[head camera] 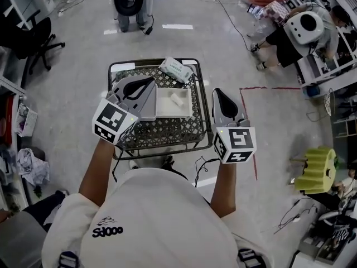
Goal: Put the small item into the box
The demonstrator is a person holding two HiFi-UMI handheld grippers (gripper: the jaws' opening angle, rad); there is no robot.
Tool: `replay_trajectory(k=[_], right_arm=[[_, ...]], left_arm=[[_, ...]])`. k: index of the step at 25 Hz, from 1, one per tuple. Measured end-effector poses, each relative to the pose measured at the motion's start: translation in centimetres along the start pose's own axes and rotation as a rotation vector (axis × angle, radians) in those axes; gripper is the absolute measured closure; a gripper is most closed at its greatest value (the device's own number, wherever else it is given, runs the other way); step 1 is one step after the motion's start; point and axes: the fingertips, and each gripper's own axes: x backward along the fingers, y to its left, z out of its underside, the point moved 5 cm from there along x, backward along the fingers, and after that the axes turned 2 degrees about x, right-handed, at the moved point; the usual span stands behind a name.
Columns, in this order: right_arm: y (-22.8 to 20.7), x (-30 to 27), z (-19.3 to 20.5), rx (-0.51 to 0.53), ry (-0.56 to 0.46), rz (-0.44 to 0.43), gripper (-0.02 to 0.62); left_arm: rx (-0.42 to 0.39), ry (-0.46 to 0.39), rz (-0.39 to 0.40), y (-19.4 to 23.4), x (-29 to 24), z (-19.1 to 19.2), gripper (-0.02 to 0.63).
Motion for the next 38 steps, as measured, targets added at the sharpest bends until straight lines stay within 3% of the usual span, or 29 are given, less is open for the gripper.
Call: replay_trajectory(k=[19, 38], right_arm=[[0.7, 0.3, -3.6, 0.062, -0.084, -0.035, 0.584], [0.7, -0.5, -2.3, 0.058, -0.041, -0.062, 0.586]], left_arm=[[-0.087, -0.07, -0.006, -0.2, 0.3, -4.5, 0.601], [-0.053, -0.039, 0.011, -0.5, -0.1, -3.1, 0.601]])
